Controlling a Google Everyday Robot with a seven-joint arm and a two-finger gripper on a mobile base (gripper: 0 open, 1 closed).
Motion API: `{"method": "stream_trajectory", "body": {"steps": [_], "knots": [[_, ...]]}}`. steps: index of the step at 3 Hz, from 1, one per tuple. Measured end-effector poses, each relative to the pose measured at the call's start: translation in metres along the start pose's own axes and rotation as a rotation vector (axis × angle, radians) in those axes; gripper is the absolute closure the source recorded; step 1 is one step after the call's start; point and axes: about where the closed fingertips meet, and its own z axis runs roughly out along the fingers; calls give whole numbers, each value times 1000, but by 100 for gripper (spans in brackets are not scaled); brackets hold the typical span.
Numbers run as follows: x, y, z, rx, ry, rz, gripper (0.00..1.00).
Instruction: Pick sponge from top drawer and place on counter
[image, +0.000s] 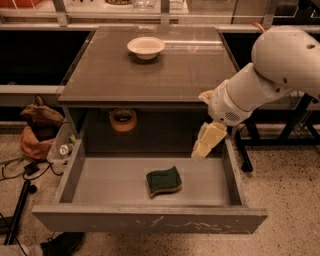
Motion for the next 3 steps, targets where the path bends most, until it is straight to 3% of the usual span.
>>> {"method": "stream_trajectory", "body": {"steps": [1, 2, 3], "knots": [[-2, 29, 30, -52, -61, -8, 0], [-2, 29, 30, -52, -61, -9, 0], [-4, 31, 50, -37, -101, -6, 0]]}}
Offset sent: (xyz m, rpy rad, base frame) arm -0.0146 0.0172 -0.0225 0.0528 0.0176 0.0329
